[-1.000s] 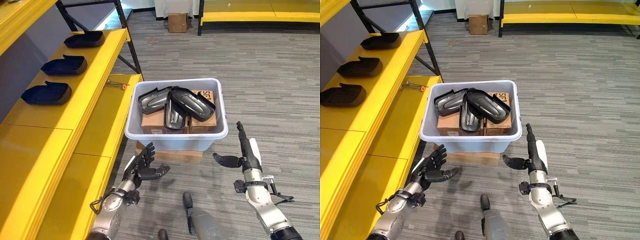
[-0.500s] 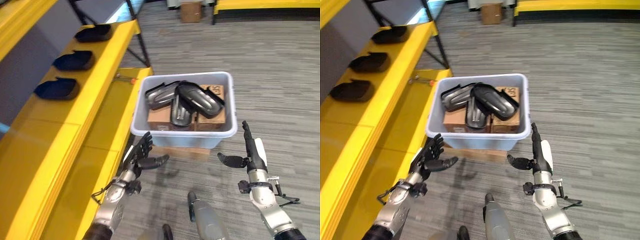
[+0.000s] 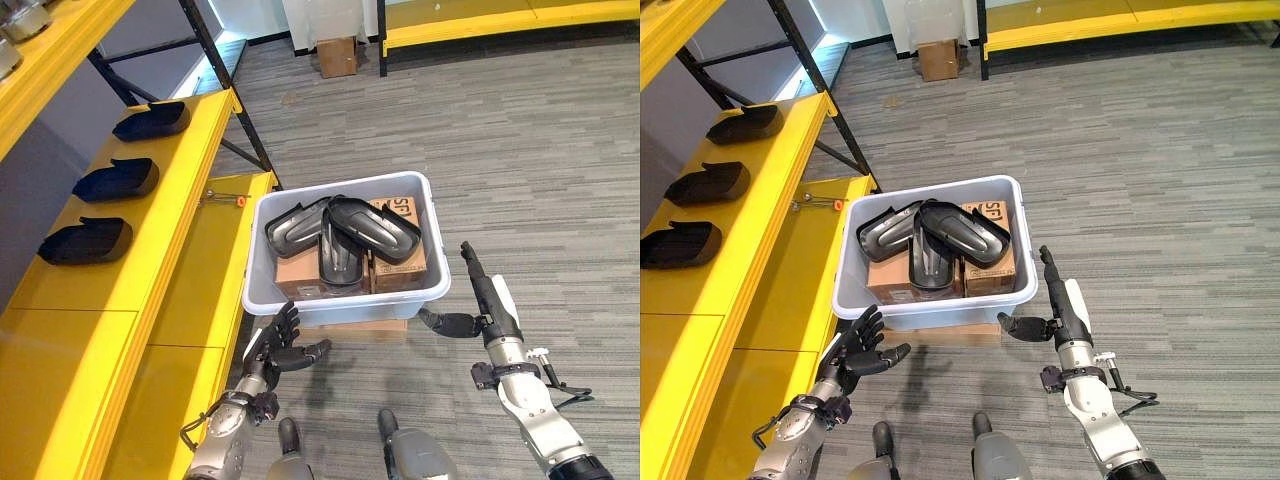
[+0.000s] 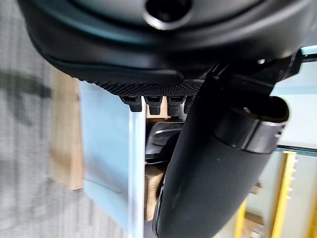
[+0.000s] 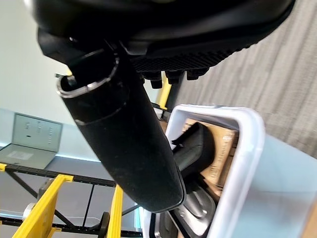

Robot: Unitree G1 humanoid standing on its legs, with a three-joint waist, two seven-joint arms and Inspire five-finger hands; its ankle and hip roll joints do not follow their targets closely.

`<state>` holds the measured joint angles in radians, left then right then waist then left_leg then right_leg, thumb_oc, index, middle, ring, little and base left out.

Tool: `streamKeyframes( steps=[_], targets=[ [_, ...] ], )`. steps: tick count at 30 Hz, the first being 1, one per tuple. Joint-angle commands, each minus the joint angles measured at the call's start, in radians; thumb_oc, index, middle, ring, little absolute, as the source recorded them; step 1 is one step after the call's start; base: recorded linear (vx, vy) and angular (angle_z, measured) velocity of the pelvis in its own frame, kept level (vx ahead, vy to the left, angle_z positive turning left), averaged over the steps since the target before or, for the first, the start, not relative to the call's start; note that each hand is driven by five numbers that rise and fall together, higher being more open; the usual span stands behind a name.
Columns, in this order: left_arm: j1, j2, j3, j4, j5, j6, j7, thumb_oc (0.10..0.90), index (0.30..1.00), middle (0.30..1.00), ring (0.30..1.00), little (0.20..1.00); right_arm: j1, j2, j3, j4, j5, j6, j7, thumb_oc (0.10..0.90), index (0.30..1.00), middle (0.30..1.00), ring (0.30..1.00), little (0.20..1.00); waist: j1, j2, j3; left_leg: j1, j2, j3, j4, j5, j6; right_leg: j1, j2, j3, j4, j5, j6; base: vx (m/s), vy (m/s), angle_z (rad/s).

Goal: Move parts from the plastic box to the shelf.

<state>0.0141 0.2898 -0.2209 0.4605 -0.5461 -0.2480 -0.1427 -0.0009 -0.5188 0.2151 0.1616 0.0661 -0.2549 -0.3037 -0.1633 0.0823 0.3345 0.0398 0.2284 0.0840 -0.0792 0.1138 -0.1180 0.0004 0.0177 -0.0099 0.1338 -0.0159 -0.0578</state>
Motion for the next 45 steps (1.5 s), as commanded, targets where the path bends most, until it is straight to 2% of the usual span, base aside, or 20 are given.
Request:
streamKeyframes(
  steps=[1, 3, 6, 12, 21, 29, 30, 33, 39, 43, 45],
  targets=[
    [-0.015, 0.044, 0.077, -0.115, -0.020, -0.087, -0.015, 0.900, 1.000, 1.000, 1.000, 1.000, -0.015, 0.015, -0.018, -0.088, 0.138, -0.080, 0.063, 0.900, 1.000, 1.000, 1.000, 1.000, 0.009, 0.003, -0.086, -0.002, -0.036, 0.040, 0.063, -0.100, 0.025, 0.032, -0.159, 0.014, 0.014, -0.120, 0.114, 0.08, 0.059, 0.02],
    [-0.012, 0.054, 0.076, -0.124, -0.024, -0.083, -0.016, 0.900, 1.000, 1.000, 1.000, 1.000, -0.005, 0.026, -0.023, -0.091, 0.182, -0.078, 0.115, 0.900, 1.000, 1.000, 1.000, 1.000, 0.009, -0.004, -0.090, 0.005, -0.046, 0.041, 0.062, -0.112, 0.032, 0.035, -0.163, 0.011, 0.003, -0.113, 0.118, 0.08, 0.015, 0.16],
    [-0.012, 0.069, 0.078, -0.140, -0.016, -0.071, -0.019, 0.900, 1.000, 1.000, 1.000, 1.000, 0.009, 0.039, -0.017, -0.109, 0.204, -0.057, 0.141, 0.900, 1.000, 1.000, 1.000, 1.000, 0.014, -0.016, -0.096, 0.009, -0.062, 0.036, 0.061, -0.128, 0.044, 0.035, -0.163, 0.007, -0.008, -0.105, 0.121, 0.06, -0.030, 0.08],
    [-0.015, 0.079, 0.072, -0.167, -0.005, -0.051, -0.022, 0.900, 1.000, 1.000, 1.000, 1.000, 0.012, 0.048, -0.017, -0.107, 0.221, -0.037, 0.133, 0.900, 1.000, 1.000, 1.000, 1.000, 0.019, -0.025, -0.096, 0.008, -0.076, 0.027, 0.069, -0.147, 0.058, 0.036, -0.158, 0.010, -0.014, -0.106, 0.118, 0.05, -0.038, -0.01],
    [-0.012, 0.081, 0.066, -0.202, -0.013, -0.057, -0.025, 0.900, 1.000, 1.000, 1.000, 1.000, 0.020, 0.037, -0.057, -0.101, 0.206, -0.054, 0.105, 0.900, 1.000, 1.000, 1.000, 1.000, 0.012, -0.022, -0.088, -0.002, -0.091, 0.020, 0.100, -0.163, 0.065, 0.034, -0.152, 0.018, -0.002, -0.114, 0.109, 0.03, -0.019, -0.02],
    [-0.014, 0.083, 0.066, -0.228, -0.020, -0.036, -0.031, 0.900, 1.000, 1.000, 1.000, 1.000, 0.034, 0.028, -0.081, -0.117, 0.190, -0.036, 0.099, 0.900, 1.000, 1.000, 1.000, 1.000, 0.002, -0.014, -0.093, 0.004, -0.098, 0.022, 0.105, -0.171, 0.069, 0.037, -0.150, 0.024, 0.006, -0.121, 0.108, 0.04, 0.000, -0.01],
    [-0.166, 0.081, -0.003, -0.130, 0.122, 0.164, 0.093, 0.900, 1.000, 1.000, 1.000, 1.000, 0.002, 0.078, -0.041, 0.051, 0.349, -0.005, 0.400, 0.900, 1.000, 1.000, 1.000, 1.000, 0.044, -0.056, -0.136, -0.005, -0.116, 0.049, 0.109, -0.184, 0.102, -0.014, -0.181, -0.157, 0.047, -0.097, 0.133, 0.00, 0.000, 0.00],
    [-0.151, 0.073, 0.008, -0.129, 0.119, 0.130, 0.107, 0.900, 1.000, 1.000, 1.000, 1.000, -0.006, 0.079, -0.028, 0.062, 0.367, 0.008, 0.406, 0.900, 1.000, 1.000, 1.000, 1.000, 0.050, -0.064, -0.138, 0.011, -0.112, 0.064, 0.102, -0.187, 0.099, 0.006, -0.176, -0.158, 0.016, -0.088, 0.133, 0.01, -0.020, 0.11],
    [-0.116, 0.061, 0.013, -0.150, 0.121, 0.128, 0.085, 0.900, 1.000, 1.000, 1.000, 1.000, -0.008, 0.093, -0.016, 0.090, 0.353, 0.007, 0.402, 0.900, 1.000, 1.000, 1.000, 1.000, 0.061, -0.067, -0.143, 0.028, -0.099, 0.076, 0.098, -0.184, 0.094, 0.037, -0.173, -0.163, -0.008, -0.083, 0.131, 0.00, -0.027, -0.01],
    [-0.102, 0.064, 0.019, -0.161, 0.107, 0.072, 0.090, 0.900, 1.000, 1.000, 1.000, 1.000, -0.008, 0.093, -0.011, 0.094, 0.332, 0.017, 0.356, 0.900, 1.000, 1.000, 1.000, 1.000, 0.063, -0.071, -0.140, 0.032, -0.094, 0.081, 0.107, -0.188, 0.093, 0.048, -0.172, -0.162, -0.006, -0.089, 0.129, 0.00, -0.015, 0.02],
    [-0.097, 0.062, 0.021, -0.165, 0.113, 0.064, 0.095, 0.900, 1.000, 1.000, 1.000, 1.000, -0.007, 0.097, -0.012, 0.100, 0.320, 0.010, 0.340, 0.900, 1.000, 1.000, 1.000, 1.000, 0.062, -0.073, -0.140, 0.037, -0.091, 0.083, 0.108, -0.189, 0.093, 0.053, -0.170, -0.158, -0.009, -0.088, 0.129, 0.00, -0.012, -0.02]
  ],
)
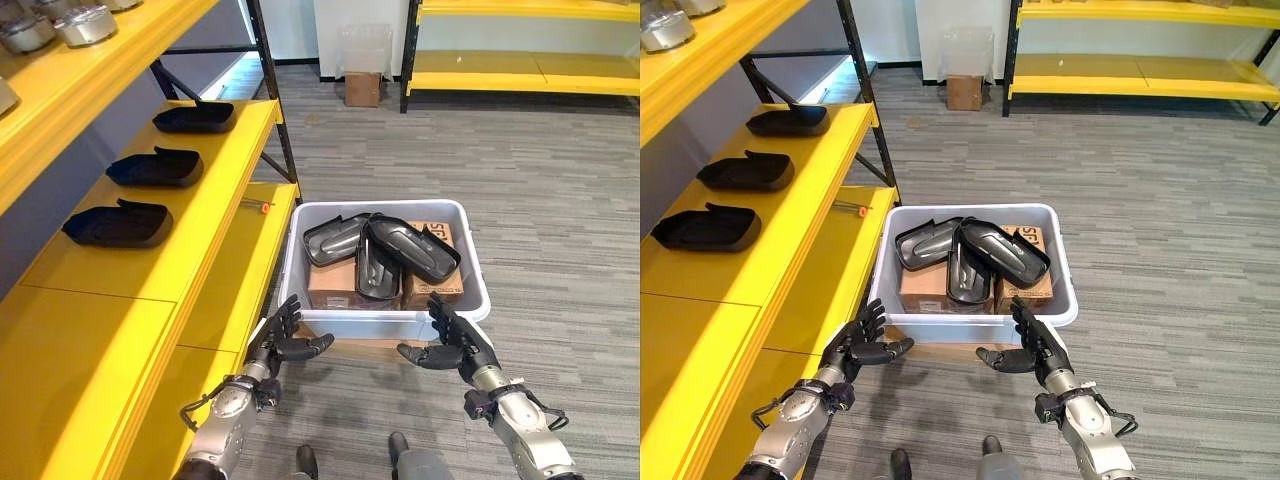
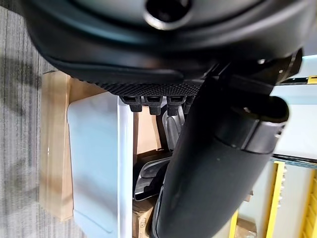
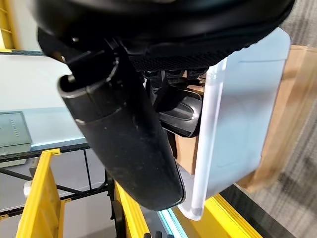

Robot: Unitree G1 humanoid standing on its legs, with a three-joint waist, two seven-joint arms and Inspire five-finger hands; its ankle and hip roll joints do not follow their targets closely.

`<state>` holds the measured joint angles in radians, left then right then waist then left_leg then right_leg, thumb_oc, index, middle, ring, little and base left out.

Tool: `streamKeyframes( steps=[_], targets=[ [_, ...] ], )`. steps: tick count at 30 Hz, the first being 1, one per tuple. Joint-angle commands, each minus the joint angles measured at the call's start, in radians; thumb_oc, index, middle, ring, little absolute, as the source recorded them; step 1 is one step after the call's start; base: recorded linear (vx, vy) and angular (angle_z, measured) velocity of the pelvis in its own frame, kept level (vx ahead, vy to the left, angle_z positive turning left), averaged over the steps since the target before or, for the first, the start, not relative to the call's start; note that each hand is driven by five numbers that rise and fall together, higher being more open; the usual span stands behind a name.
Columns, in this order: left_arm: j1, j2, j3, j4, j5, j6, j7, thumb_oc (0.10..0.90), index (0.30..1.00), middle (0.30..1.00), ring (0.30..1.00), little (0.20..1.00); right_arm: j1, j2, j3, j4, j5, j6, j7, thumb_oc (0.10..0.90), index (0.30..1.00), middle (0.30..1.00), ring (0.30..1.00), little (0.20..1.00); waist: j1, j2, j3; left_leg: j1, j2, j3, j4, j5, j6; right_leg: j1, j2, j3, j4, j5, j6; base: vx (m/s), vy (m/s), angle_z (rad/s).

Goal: Move parts from the plastic box to the shelf.

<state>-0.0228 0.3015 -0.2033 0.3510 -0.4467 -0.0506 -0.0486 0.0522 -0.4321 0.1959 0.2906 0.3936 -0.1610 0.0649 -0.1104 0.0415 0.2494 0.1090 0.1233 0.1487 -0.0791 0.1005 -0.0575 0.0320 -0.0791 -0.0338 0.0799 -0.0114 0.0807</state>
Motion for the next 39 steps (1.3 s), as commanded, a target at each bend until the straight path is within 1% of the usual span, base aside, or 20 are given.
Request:
streamKeyframes(
  steps=[1, 3, 6, 7, 8, 13, 19, 23, 24, 27, 29, 30, 31, 32, 33, 34, 35, 36, 37, 39],
  targets=[
    [-0.057, 0.052, 0.005, -0.060, 0.016, -0.137, 0.003, 0.900, 1.000, 1.000, 1.000, 1.000, -0.060, 0.010, 0.004, -0.029, -0.007, -0.092, -0.038, 0.900, 1.000, 1.000, 1.000, 1.000, 0.009, -0.034, -0.055, -0.029, 0.017, 0.022, 0.107, -0.176, 0.031, 0.025, -0.072, -0.133, 0.041, -0.091, -0.009, 0.00, -0.027, -0.06],
    [-0.054, 0.054, 0.007, -0.067, 0.018, -0.134, 0.004, 0.900, 1.000, 1.000, 1.000, 1.000, -0.060, 0.009, 0.001, -0.032, -0.015, -0.099, -0.045, 0.900, 1.000, 1.000, 1.000, 1.000, 0.008, -0.036, -0.056, -0.026, 0.018, 0.023, 0.107, -0.177, 0.031, 0.027, -0.072, -0.131, 0.039, -0.091, -0.009, 0.00, -0.021, -0.08],
    [-0.048, 0.061, 0.010, -0.078, 0.015, -0.142, -0.001, 0.900, 1.000, 1.000, 1.000, 1.000, -0.062, 0.004, -0.012, -0.052, -0.013, -0.137, -0.072, 0.900, 1.000, 1.000, 1.000, 1.000, 0.006, -0.041, -0.055, -0.025, 0.020, 0.028, 0.115, -0.183, 0.032, 0.031, -0.069, -0.122, 0.036, -0.090, -0.009, -0.01, -0.009, -0.05],
    [-0.043, 0.061, 0.013, -0.082, 0.010, -0.146, -0.002, 0.900, 1.000, 1.000, 1.000, 1.000, -0.066, 0.000, -0.018, -0.066, -0.005, -0.163, -0.078, 0.900, 1.000, 1.000, 1.000, 1.000, 0.005, -0.042, -0.056, -0.023, 0.018, 0.031, 0.115, -0.185, 0.032, 0.034, -0.069, -0.117, 0.030, -0.088, -0.007, -0.01, 0.004, -0.04],
    [-0.041, 0.062, 0.014, -0.086, 0.005, -0.150, -0.001, 0.900, 1.000, 1.000, 1.000, 1.000, -0.067, -0.003, -0.023, -0.084, 0.003, -0.167, -0.077, 0.900, 1.000, 1.000, 1.000, 1.000, 0.004, -0.042, -0.055, -0.022, 0.018, 0.032, 0.115, -0.185, 0.033, 0.034, -0.069, -0.115, 0.028, -0.086, -0.007, -0.01, 0.007, -0.04],
    [-0.033, 0.066, 0.025, -0.103, 0.009, -0.172, 0.002, 0.900, 1.000, 1.000, 1.000, 1.000, -0.083, -0.025, -0.057, -0.278, 0.015, -0.224, -0.102, 0.900, 1.000, 1.000, 1.000, 1.000, -0.004, -0.046, -0.052, -0.014, 0.012, 0.046, 0.107, -0.191, 0.037, 0.033, -0.069, -0.093, 0.011, -0.075, 0.000, -0.02, 0.033, -0.05],
    [-0.011, 0.065, 0.026, -0.107, -0.003, -0.166, 0.018, 0.900, 1.000, 1.000, 1.000, 1.000, -0.126, -0.054, -0.116, -0.394, 0.021, -0.271, -0.154, 0.900, 1.000, 1.000, 1.000, 1.000, 0.006, -0.051, -0.062, -0.011, 0.009, 0.049, 0.103, -0.195, 0.033, 0.042, -0.071, -0.085, -0.015, -0.065, 0.006, 0.00, 0.043, -0.09],
    [-0.003, 0.061, 0.022, -0.093, -0.032, -0.176, 0.017, 0.900, 1.000, 1.000, 1.000, 1.000, -0.161, -0.086, -0.149, -0.447, 0.051, -0.272, -0.165, 0.900, 1.000, 1.000, 1.000, 1.000, 0.015, -0.058, -0.066, -0.016, 0.008, 0.049, 0.107, -0.198, 0.031, 0.044, -0.072, -0.085, -0.026, -0.059, 0.007, 0.00, 0.094, -0.01],
    [-0.022, 0.047, 0.004, -0.086, -0.035, -0.195, -0.003, 0.900, 1.000, 1.000, 1.000, 1.000, -0.193, -0.104, -0.181, -0.463, 0.006, -0.258, -0.179, 0.900, 1.000, 1.000, 1.000, 1.000, 0.022, -0.069, -0.074, -0.014, 0.009, 0.049, 0.111, -0.205, 0.030, 0.052, -0.078, -0.090, -0.041, -0.049, 0.012, 0.04, 0.213, -0.01],
    [-0.036, 0.044, -0.022, -0.104, -0.016, -0.174, -0.020, 0.900, 1.000, 1.000, 1.000, 1.000, -0.265, -0.139, -0.203, -0.418, 0.006, -0.231, -0.149, 0.900, 1.000, 1.000, 1.000, 1.000, 0.038, -0.082, -0.087, -0.007, 0.002, 0.051, 0.111, -0.214, 0.032, 0.067, -0.092, -0.101, -0.070, -0.028, 0.026, 0.03, 0.228, -0.03],
    [-0.051, 0.062, -0.052, -0.102, -0.009, -0.153, -0.125, 0.900, 1.000, 1.000, 1.000, 1.000, -0.315, -0.168, -0.207, -0.380, -0.016, -0.229, -0.164, 0.900, 1.000, 1.000, 1.000, 1.000, 0.053, -0.097, -0.096, -0.018, -0.005, 0.052, 0.129, -0.228, 0.040, 0.065, -0.107, -0.109, -0.067, -0.019, 0.039, -0.01, 0.237, 0.03],
    [-0.053, 0.069, -0.064, -0.104, -0.021, -0.147, -0.141, 0.900, 1.000, 1.000, 1.000, 1.000, -0.328, -0.176, -0.206, -0.368, -0.018, -0.230, -0.170, 0.900, 1.000, 1.000, 1.000, 1.000, 0.057, -0.101, -0.095, -0.026, -0.008, 0.049, 0.140, -0.233, 0.045, 0.059, -0.111, -0.109, -0.054, -0.021, 0.042, -0.08, 0.298, 0.06],
    [-0.073, 0.090, -0.091, -0.108, -0.050, -0.123, -0.198, 0.900, 1.000, 1.000, 1.000, 1.000, -0.369, -0.194, -0.204, -0.337, -0.030, -0.229, -0.204, 0.900, 1.000, 1.000, 1.000, 1.000, 0.069, -0.108, -0.083, -0.057, -0.014, 0.040, 0.181, -0.249, 0.070, 0.030, -0.122, -0.127, 0.031, -0.042, 0.044, -0.10, 0.317, 0.03],
    [-0.092, 0.100, -0.116, -0.103, -0.033, -0.119, -0.205, 0.900, 1.000, 1.000, 1.000, 1.000, -0.399, -0.189, -0.203, -0.315, -0.038, -0.235, -0.204, 0.900, 1.000, 1.000, 1.000, 1.000, 0.072, -0.105, -0.060, -0.066, -0.020, 0.019, 0.219, -0.268, 0.096, -0.032, -0.144, -0.135, 0.203, -0.030, 0.041, -0.08, 0.318, 0.01],
    [-0.099, 0.105, -0.125, -0.100, -0.031, -0.121, -0.209, 0.900, 1.000, 1.000, 1.000, 1.000, -0.411, -0.187, -0.203, -0.309, -0.048, -0.237, -0.201, 0.900, 1.000, 1.000, 1.000, 1.000, 0.072, -0.104, -0.049, -0.068, -0.022, 0.012, 0.227, -0.272, 0.106, -0.065, -0.151, -0.127, 0.273, -0.014, 0.041, -0.02, 0.153, -0.05],
    [-0.102, 0.109, -0.131, -0.099, -0.033, -0.117, -0.215, 0.900, 1.000, 1.000, 1.000, 1.000, -0.418, -0.187, -0.205, -0.306, -0.062, -0.238, -0.202, 0.900, 1.000, 1.000, 1.000, 1.000, 0.070, -0.104, -0.045, -0.070, -0.024, 0.008, 0.228, -0.270, 0.110, -0.086, -0.152, -0.118, 0.287, 0.003, 0.038, 0.03, 0.017, -0.12],
    [-0.102, 0.118, -0.139, -0.105, -0.043, -0.114, -0.216, 0.900, 1.000, 1.000, 1.000, 1.000, -0.428, -0.188, -0.207, -0.303, -0.069, -0.221, -0.194, 0.900, 1.000, 1.000, 1.000, 1.000, 0.068, -0.105, -0.036, -0.065, -0.024, 0.006, 0.225, -0.270, 0.108, -0.102, -0.151, -0.107, 0.272, 0.025, 0.038, 0.07, -0.158, -0.29],
    [-0.103, 0.139, -0.143, -0.113, -0.057, -0.112, -0.216, 0.900, 1.000, 1.000, 1.000, 1.000, -0.467, -0.184, -0.191, -0.286, -0.116, -0.206, -0.195, 0.900, 1.000, 1.000, 1.000, 1.000, 0.068, -0.107, -0.025, -0.052, -0.016, 0.012, 0.215, -0.273, 0.093, -0.120, -0.160, -0.099, 0.177, 0.057, 0.044, 0.07, -0.193, -0.36],
    [-0.104, 0.142, -0.141, -0.113, -0.059, -0.112, -0.217, 0.900, 1.000, 1.000, 1.000, 1.000, -0.475, -0.183, -0.188, -0.283, -0.127, -0.204, -0.197, 0.900, 1.000, 1.000, 1.000, 1.000, 0.068, -0.107, -0.023, -0.049, -0.012, 0.014, 0.213, -0.274, 0.090, -0.120, -0.160, -0.100, 0.156, 0.064, 0.047, 0.11, -0.389, -0.37],
    [-0.116, 0.160, -0.142, -0.122, -0.061, -0.114, -0.220, 0.900, 1.000, 1.000, 1.000, 1.000, -0.528, -0.191, -0.166, -0.278, -0.147, -0.178, -0.203, 0.900, 1.000, 1.000, 1.000, 1.000, 0.067, -0.118, -0.012, -0.023, 0.008, 0.025, 0.184, -0.282, 0.069, -0.156, -0.185, -0.087, -0.027, 0.176, 0.099, 0.14, -0.510, -0.23]
  ],
)
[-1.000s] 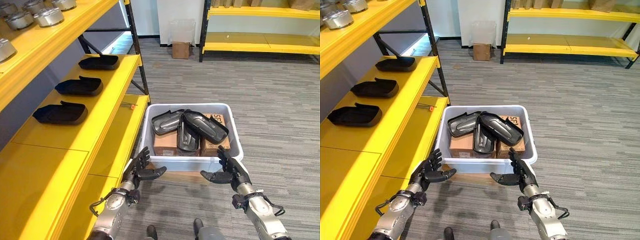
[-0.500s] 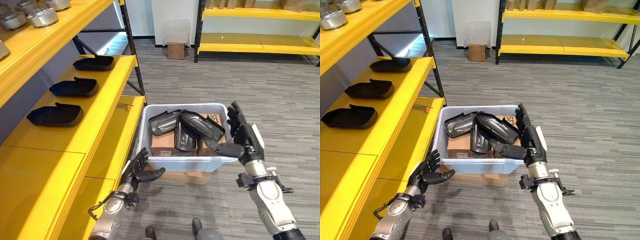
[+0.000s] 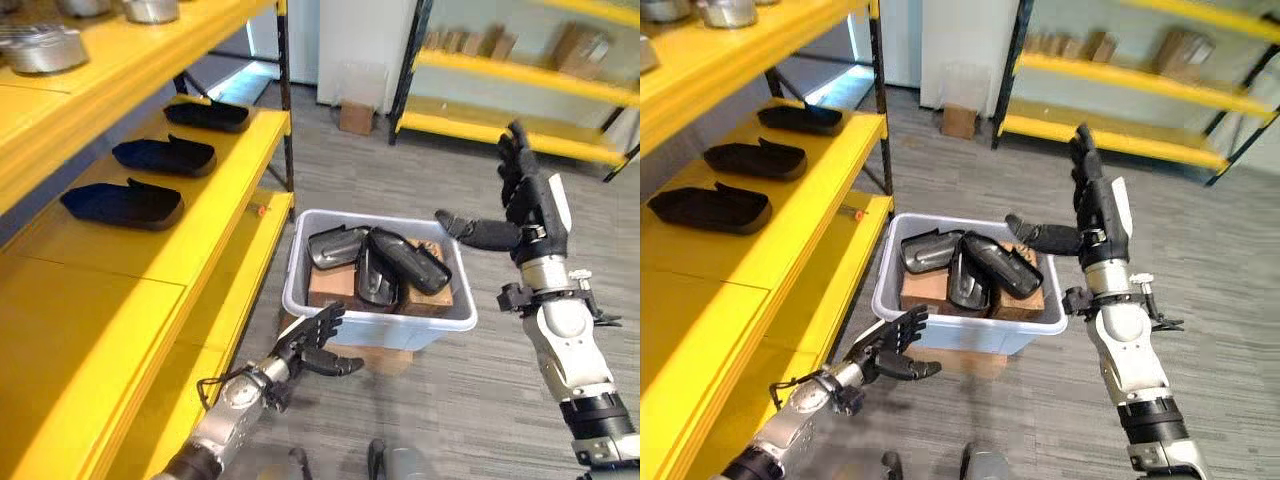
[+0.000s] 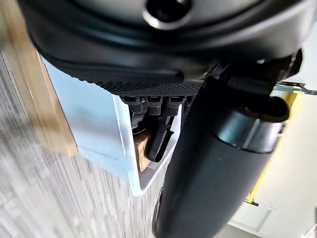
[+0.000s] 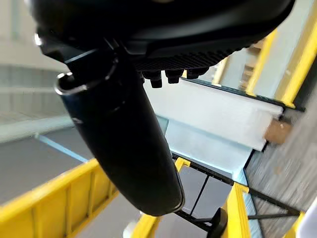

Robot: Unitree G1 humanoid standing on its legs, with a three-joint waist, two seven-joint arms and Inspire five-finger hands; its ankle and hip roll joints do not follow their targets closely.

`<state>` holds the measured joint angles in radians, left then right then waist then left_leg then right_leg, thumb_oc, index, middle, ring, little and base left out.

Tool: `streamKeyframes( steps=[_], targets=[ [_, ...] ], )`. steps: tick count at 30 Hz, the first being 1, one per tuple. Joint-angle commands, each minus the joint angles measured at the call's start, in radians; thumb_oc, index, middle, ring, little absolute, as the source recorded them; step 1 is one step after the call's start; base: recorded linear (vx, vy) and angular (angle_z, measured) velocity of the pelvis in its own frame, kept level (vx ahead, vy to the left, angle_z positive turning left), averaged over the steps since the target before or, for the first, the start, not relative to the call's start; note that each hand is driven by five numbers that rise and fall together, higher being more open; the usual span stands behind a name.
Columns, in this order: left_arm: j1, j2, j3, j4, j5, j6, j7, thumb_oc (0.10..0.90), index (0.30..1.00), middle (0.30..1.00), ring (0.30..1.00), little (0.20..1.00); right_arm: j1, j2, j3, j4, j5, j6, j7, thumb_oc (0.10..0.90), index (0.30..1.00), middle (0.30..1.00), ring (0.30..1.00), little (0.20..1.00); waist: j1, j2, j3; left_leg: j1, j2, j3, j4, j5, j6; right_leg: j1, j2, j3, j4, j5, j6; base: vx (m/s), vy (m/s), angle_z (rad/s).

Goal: Move parts from the plastic box to the shelf.

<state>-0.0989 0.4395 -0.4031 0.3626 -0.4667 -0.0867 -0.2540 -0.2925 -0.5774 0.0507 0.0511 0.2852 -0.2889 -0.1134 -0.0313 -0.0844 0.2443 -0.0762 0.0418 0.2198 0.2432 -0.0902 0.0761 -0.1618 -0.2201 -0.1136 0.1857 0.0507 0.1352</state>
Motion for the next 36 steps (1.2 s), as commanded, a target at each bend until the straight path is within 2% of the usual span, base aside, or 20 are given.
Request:
streamKeyframes(
  steps=[1, 2, 3, 4, 6, 7, 11, 15, 19, 21, 22, 25, 28, 30, 31, 32, 33, 34, 35, 36],
  targets=[
    [-0.038, 0.028, 0.055, -0.139, -0.036, -0.080, -0.013, 0.900, 1.000, 1.000, 1.000, 1.000, -0.190, -0.046, -0.020, -0.041, -0.046, -0.042, -0.025, 0.900, 1.000, 1.000, 1.000, 1.000, -0.012, 0.007, -0.004, 0.172, 0.098, -0.043, -0.145, -0.094, -0.068, 0.022, -0.049, -0.005, -0.163, 0.131, 0.054, 0.15, -0.489, -0.12],
    [-0.033, 0.033, 0.051, -0.147, -0.036, -0.080, -0.007, 0.900, 1.000, 1.000, 1.000, 1.000, -0.192, -0.046, -0.022, -0.046, -0.051, -0.034, -0.020, 0.900, 1.000, 1.000, 1.000, 1.000, -0.015, 0.008, -0.001, 0.185, 0.108, -0.042, -0.152, -0.099, -0.069, 0.005, -0.051, 0.002, -0.177, 0.146, 0.062, 0.17, -0.455, -0.01],
    [-0.014, 0.040, 0.062, -0.165, -0.042, -0.075, -0.014, 0.900, 1.000, 1.000, 1.000, 1.000, -0.188, -0.059, -0.027, -0.048, -0.051, -0.026, -0.004, 0.900, 1.000, 1.000, 1.000, 1.000, -0.022, 0.010, -0.006, 0.200, 0.113, -0.034, -0.164, -0.108, -0.072, 0.023, -0.033, 0.020, -0.200, 0.121, 0.072, 0.18, -0.437, -0.02],
    [-0.001, 0.037, 0.066, -0.165, -0.042, -0.087, -0.019, 0.900, 1.000, 1.000, 1.000, 1.000, -0.176, -0.075, -0.036, -0.051, -0.048, -0.030, 0.009, 0.900, 1.000, 1.000, 1.000, 1.000, -0.025, 0.010, -0.013, 0.204, 0.113, -0.039, -0.169, -0.110, -0.075, 0.035, -0.031, 0.029, -0.207, 0.124, 0.075, 0.21, -0.453, 0.24],
    [0.026, 0.036, 0.073, -0.175, -0.060, -0.095, -0.029, 0.900, 1.000, 1.000, 1.000, 1.000, -0.142, -0.102, -0.060, -0.070, -0.027, -0.017, 0.061, 0.900, 1.000, 1.000, 1.000, 1.000, -0.034, 0.017, -0.028, 0.209, 0.118, -0.055, -0.170, -0.107, -0.089, 0.064, -0.024, 0.039, -0.214, 0.106, 0.069, 0.19, -0.352, 0.56],
    [0.045, 0.037, 0.081, -0.181, -0.076, -0.094, -0.028, 0.900, 1.000, 1.000, 1.000, 1.000, -0.123, -0.113, -0.070, -0.084, -0.032, -0.003, 0.093, 0.900, 1.000, 1.000, 1.000, 1.000, -0.039, 0.024, -0.033, 0.222, 0.125, -0.057, -0.172, -0.103, -0.101, 0.072, -0.020, 0.031, -0.190, 0.075, 0.064, 0.17, -0.326, 0.56],
    [0.095, 0.034, 0.129, -0.190, -0.126, -0.103, -0.038, 0.900, 1.000, 1.000, 1.000, 1.000, -0.123, -0.142, -0.029, -0.093, -0.059, 0.004, 0.149, 0.900, 1.000, 1.000, 1.000, 1.000, -0.053, 0.051, -0.019, 0.245, 0.173, -0.061, -0.171, -0.071, -0.135, 0.048, 0.012, 0.029, -0.059, -0.030, 0.007, 0.12, -0.328, 0.17],
    [0.100, 0.042, 0.167, -0.193, -0.143, -0.114, -0.041, 0.900, 1.000, 1.000, 1.000, 1.000, -0.178, -0.156, 0.030, -0.072, -0.069, -0.001, 0.149, 0.900, 1.000, 1.000, 1.000, 1.000, -0.046, 0.059, 0.018, 0.190, 0.216, -0.101, -0.096, -0.054, -0.141, 0.017, 0.053, 0.056, 0.023, -0.082, -0.040, 0.03, -0.309, -0.11],
    [0.066, 0.036, 0.163, -0.180, -0.142, -0.126, -0.056, 0.900, 1.000, 1.000, 1.000, 1.000, -0.231, -0.180, 0.054, -0.045, -0.095, -0.009, 0.157, 0.900, 1.000, 1.000, 1.000, 1.000, -0.070, 0.087, 0.055, 0.147, 0.257, -0.106, -0.069, 0.019, -0.162, -0.027, 0.081, 0.081, 0.095, -0.126, -0.073, 0.01, -0.175, -0.19],
    [0.055, 0.034, 0.154, -0.176, -0.142, -0.136, -0.057, 0.900, 1.000, 1.000, 1.000, 1.000, -0.241, -0.188, 0.054, -0.040, -0.115, -0.012, 0.161, 0.900, 1.000, 1.000, 1.000, 1.000, -0.078, 0.096, 0.063, 0.142, 0.261, -0.104, -0.069, 0.028, -0.167, -0.043, 0.081, 0.086, 0.119, -0.136, -0.075, 0.01, -0.080, -0.11],
    [0.043, 0.035, 0.140, -0.185, -0.147, -0.137, -0.050, 0.900, 1.000, 1.000, 1.000, 1.000, -0.250, -0.201, 0.056, -0.041, -0.136, -0.006, 0.161, 0.900, 1.000, 1.000, 1.000, 1.000, -0.091, 0.112, 0.072, 0.142, 0.262, -0.097, -0.077, 0.030, -0.171, -0.068, 0.078, 0.094, 0.152, -0.146, -0.076, 0.01, -0.041, -0.13],
    [0.022, 0.037, 0.124, -0.179, -0.156, -0.164, -0.048, 0.900, 1.000, 1.000, 1.000, 1.000, -0.256, -0.227, 0.052, -0.039, -0.148, -0.009, 0.180, 0.900, 1.000, 1.000, 1.000, 1.000, -0.112, 0.132, 0.082, 0.144, 0.257, -0.091, -0.074, 0.028, -0.173, -0.110, 0.071, 0.107, 0.218, -0.169, -0.079, 0.06, -0.072, -0.04],
    [0.012, 0.037, 0.119, -0.179, -0.156, -0.181, -0.018, 0.900, 1.000, 1.000, 1.000, 1.000, -0.236, -0.243, 0.047, -0.032, -0.168, -0.001, 0.209, 0.900, 1.000, 1.000, 1.000, 1.000, -0.135, 0.149, 0.073, 0.152, 0.244, -0.082, -0.043, 0.024, -0.170, -0.124, 0.070, 0.114, 0.263, -0.202, -0.100, 0.17, -0.182, 0.10],
    [0.009, 0.030, 0.128, -0.176, -0.160, -0.181, -0.014, 0.900, 1.000, 1.000, 1.000, 1.000, -0.195, -0.244, 0.036, -0.039, -0.164, -0.006, 0.207, 0.900, 1.000, 1.000, 1.000, 1.000, -0.149, 0.157, 0.061, 0.155, 0.246, -0.063, 0.001, 0.061, -0.175, -0.106, 0.072, 0.098, 0.247, -0.208, -0.121, 0.12, -0.195, 0.05],
    [-0.005, 0.013, 0.137, -0.164, -0.152, -0.178, -0.029, 0.900, 1.000, 1.000, 1.000, 1.000, -0.151, -0.241, 0.013, -0.053, -0.188, -0.007, 0.181, 0.900, 1.000, 1.000, 1.000, 1.000, -0.165, 0.163, 0.050, 0.133, 0.258, -0.030, 0.077, 0.129, -0.186, -0.078, 0.077, 0.070, 0.217, -0.209, -0.149, 0.08, -0.258, 0.30],
    [-0.016, 0.005, 0.136, -0.156, -0.149, -0.178, -0.032, 0.900, 1.000, 1.000, 1.000, 1.000, -0.133, -0.240, 0.003, -0.056, -0.180, -0.006, 0.162, 0.900, 1.000, 1.000, 1.000, 1.000, -0.175, 0.166, 0.045, 0.117, 0.261, -0.012, 0.120, 0.146, -0.192, -0.065, 0.080, 0.054, 0.197, -0.205, -0.161, 0.07, -0.253, 0.53],
    [-0.025, -0.002, 0.135, -0.153, -0.150, -0.174, -0.029, 0.900, 1.000, 1.000, 1.000, 1.000, -0.117, -0.237, -0.005, -0.058, -0.176, -0.010, 0.149, 0.900, 1.000, 1.000, 1.000, 1.000, -0.184, 0.168, 0.044, 0.106, 0.252, -0.011, 0.150, 0.138, -0.192, -0.050, 0.083, 0.044, 0.183, -0.206, -0.166, 0.10, -0.179, 0.84],
    [-0.035, -0.012, 0.133, -0.154, -0.141, -0.163, -0.005, 0.900, 1.000, 1.000, 1.000, 1.000, -0.100, -0.227, -0.008, -0.055, -0.176, -0.030, 0.138, 0.900, 1.000, 1.000, 1.000, 1.000, -0.179, 0.171, 0.040, 0.085, 0.196, -0.030, 0.165, 0.104, -0.176, -0.033, 0.094, 0.050, 0.155, -0.197, -0.165, 0.15, -0.147, 1.07],
    [-0.036, -0.017, 0.132, -0.154, -0.136, -0.158, 0.019, 0.900, 1.000, 1.000, 1.000, 1.000, -0.098, -0.213, 0.001, -0.049, -0.166, -0.044, 0.131, 0.900, 1.000, 1.000, 1.000, 1.000, -0.165, 0.175, 0.040, 0.067, 0.126, -0.058, 0.148, 0.059, -0.152, -0.023, 0.108, 0.065, 0.139, -0.188, -0.155, 0.28, -0.177, 0.92],
    [-0.020, -0.017, 0.149, -0.159, -0.131, -0.147, 0.034, 0.900, 1.000, 1.000, 1.000, 1.000, -0.100, -0.173, 0.024, -0.041, -0.154, -0.059, 0.113, 0.900, 1.000, 1.000, 1.000, 1.000, -0.132, 0.169, 0.042, 0.047, 0.030, -0.105, 0.095, 0.001, -0.110, 0.006, 0.139, 0.096, 0.107, -0.172, -0.136, 0.27, -0.147, 0.37]
  ],
)
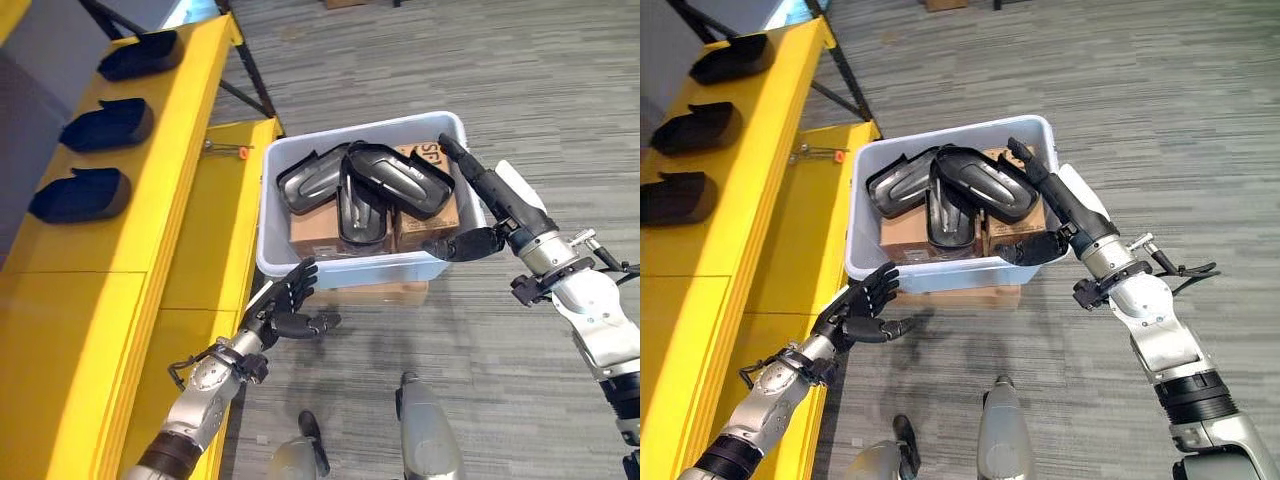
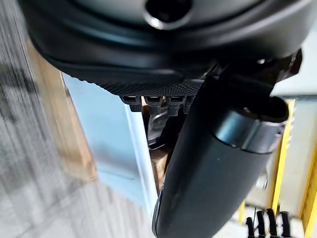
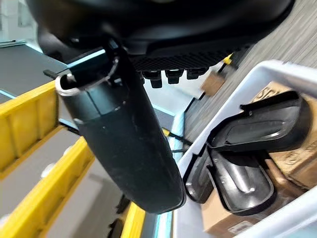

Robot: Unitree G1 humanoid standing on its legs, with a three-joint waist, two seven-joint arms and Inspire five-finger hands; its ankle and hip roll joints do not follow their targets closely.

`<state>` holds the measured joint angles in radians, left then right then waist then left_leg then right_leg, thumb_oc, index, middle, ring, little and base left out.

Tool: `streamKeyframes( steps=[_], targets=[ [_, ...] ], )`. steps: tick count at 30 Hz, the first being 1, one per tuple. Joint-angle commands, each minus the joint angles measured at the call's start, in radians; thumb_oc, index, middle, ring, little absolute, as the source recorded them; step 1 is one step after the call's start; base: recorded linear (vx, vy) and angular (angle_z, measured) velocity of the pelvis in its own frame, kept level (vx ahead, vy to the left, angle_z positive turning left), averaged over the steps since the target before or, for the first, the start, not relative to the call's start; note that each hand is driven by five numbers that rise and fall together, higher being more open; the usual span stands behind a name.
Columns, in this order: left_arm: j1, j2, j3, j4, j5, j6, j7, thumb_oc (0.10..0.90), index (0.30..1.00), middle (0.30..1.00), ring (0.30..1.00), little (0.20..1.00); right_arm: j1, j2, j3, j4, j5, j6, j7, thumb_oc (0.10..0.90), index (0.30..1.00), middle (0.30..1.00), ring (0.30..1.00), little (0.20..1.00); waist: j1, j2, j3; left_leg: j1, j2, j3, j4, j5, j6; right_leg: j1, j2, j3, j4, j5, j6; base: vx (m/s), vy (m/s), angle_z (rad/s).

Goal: Move parts from the plastic box to the shelf.

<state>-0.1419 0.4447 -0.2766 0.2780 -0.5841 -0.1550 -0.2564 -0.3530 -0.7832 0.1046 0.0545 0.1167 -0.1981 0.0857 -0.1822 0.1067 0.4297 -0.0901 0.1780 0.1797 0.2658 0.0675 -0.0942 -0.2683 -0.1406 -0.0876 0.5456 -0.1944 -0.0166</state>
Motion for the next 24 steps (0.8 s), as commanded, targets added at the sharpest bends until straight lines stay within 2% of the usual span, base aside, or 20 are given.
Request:
streamKeyframes(
  steps=[1, 2, 3, 4, 5, 6, 9, 14, 17, 24],
  targets=[
    [0.032, -0.021, 0.032, -0.076, -0.001, -0.078, 0.036, 0.900, 1.000, 1.000, 1.000, 1.000, -0.039, 0.052, -0.024, -0.045, 0.010, -0.155, -0.097, 0.900, 1.000, 1.000, 1.000, 1.000, 0.030, -0.028, -0.147, 0.049, -0.125, -0.071, 0.048, -0.159, 0.070, 0.125, 0.068, 0.077, -0.271, 0.081, 0.019, 0.38, -0.138, -0.74],
    [0.062, -0.021, 0.055, -0.073, 0.017, -0.093, 0.014, 0.900, 1.000, 1.000, 1.000, 1.000, -0.023, 0.095, -0.017, -0.067, -0.004, -0.150, -0.141, 0.900, 1.000, 1.000, 1.000, 1.000, 0.059, -0.041, -0.149, -0.019, -0.127, -0.067, -0.046, -0.109, 0.062, 0.202, 0.089, 0.083, -0.331, 0.083, 0.018, 0.26, -0.055, -1.16],
    [0.067, -0.021, 0.058, -0.073, 0.016, -0.095, 0.010, 0.900, 1.000, 1.000, 1.000, 1.000, -0.019, 0.100, -0.019, -0.073, -0.008, -0.149, -0.146, 0.900, 1.000, 1.000, 1.000, 1.000, 0.062, -0.043, -0.149, -0.026, -0.124, -0.066, -0.066, -0.096, 0.058, 0.218, 0.090, 0.083, -0.341, 0.081, 0.018, 0.32, 0.005, -1.08],
    [0.078, -0.021, 0.064, -0.066, 0.015, -0.105, 0.002, 0.900, 1.000, 1.000, 1.000, 1.000, -0.006, 0.111, -0.021, -0.086, -0.010, -0.151, -0.154, 0.900, 1.000, 1.000, 1.000, 1.000, 0.069, -0.042, -0.150, -0.050, -0.107, -0.064, -0.133, -0.051, 0.045, 0.255, 0.097, 0.087, -0.362, 0.072, 0.015, 0.31, 0.071, -0.41],
    [0.086, -0.028, 0.074, -0.043, 0.014, -0.124, -0.012, 0.900, 1.000, 1.000, 1.000, 1.000, 0.003, 0.132, -0.017, -0.099, -0.007, -0.150, -0.173, 0.900, 1.000, 1.000, 1.000, 1.000, 0.079, -0.047, -0.151, -0.075, -0.069, -0.077, -0.207, 0.020, 0.024, 0.296, 0.107, 0.095, -0.379, 0.059, 0.009, 0.39, 0.079, -0.20],
    [0.087, -0.032, 0.079, -0.030, 0.012, -0.128, -0.017, 0.900, 1.000, 1.000, 1.000, 1.000, -0.002, 0.147, -0.009, -0.097, -0.008, -0.150, -0.186, 0.900, 1.000, 1.000, 1.000, 1.000, 0.086, -0.056, -0.150, -0.085, -0.049, -0.104, -0.240, 0.048, 0.017, 0.317, 0.111, 0.105, -0.387, 0.054, 0.004, 0.32, 0.052, -0.38],
    [0.079, -0.037, 0.088, 0.014, 0.011, -0.155, -0.006, 0.900, 1.000, 1.000, 1.000, 1.000, -0.049, 0.181, 0.037, -0.063, 0.016, -0.169, -0.181, 0.900, 1.000, 1.000, 1.000, 1.000, 0.113, -0.072, -0.147, -0.099, -0.034, -0.168, -0.241, 0.046, 0.014, 0.342, 0.112, 0.144, -0.375, 0.026, 0.004, 0.29, 0.046, -0.62],
    [0.081, -0.037, 0.088, 0.036, 0.029, -0.169, -0.016, 0.900, 1.000, 1.000, 1.000, 1.000, -0.020, 0.190, 0.038, -0.085, 0.051, -0.164, -0.177, 0.900, 1.000, 1.000, 1.000, 1.000, 0.121, -0.072, -0.154, -0.075, -0.040, -0.133, -0.193, -0.008, 0.020, 0.333, 0.094, 0.112, -0.345, 0.003, 0.010, 0.23, 0.074, -0.62],
    [0.066, -0.035, 0.084, 0.026, 0.031, -0.159, -0.013, 0.900, 1.000, 1.000, 1.000, 1.000, 0.020, 0.200, 0.037, -0.121, 0.051, -0.157, -0.186, 0.900, 1.000, 1.000, 1.000, 1.000, 0.131, -0.077, -0.165, -0.060, -0.071, -0.131, -0.191, -0.042, 0.035, 0.319, 0.082, 0.085, -0.356, 0.014, 0.021, 0.19, 0.045, -0.07],
    [0.063, -0.016, 0.076, 0.000, 0.022, -0.136, -0.003, 0.900, 1.000, 1.000, 1.000, 1.000, 0.009, 0.213, 0.053, -0.135, 0.045, -0.136, -0.220, 0.900, 1.000, 1.000, 1.000, 1.000, 0.157, -0.082, -0.149, -0.060, -0.122, -0.143, -0.194, -0.069, 0.062, 0.296, 0.074, 0.063, -0.384, 0.041, 0.031, 0.10, 0.022, 0.08]
  ],
)
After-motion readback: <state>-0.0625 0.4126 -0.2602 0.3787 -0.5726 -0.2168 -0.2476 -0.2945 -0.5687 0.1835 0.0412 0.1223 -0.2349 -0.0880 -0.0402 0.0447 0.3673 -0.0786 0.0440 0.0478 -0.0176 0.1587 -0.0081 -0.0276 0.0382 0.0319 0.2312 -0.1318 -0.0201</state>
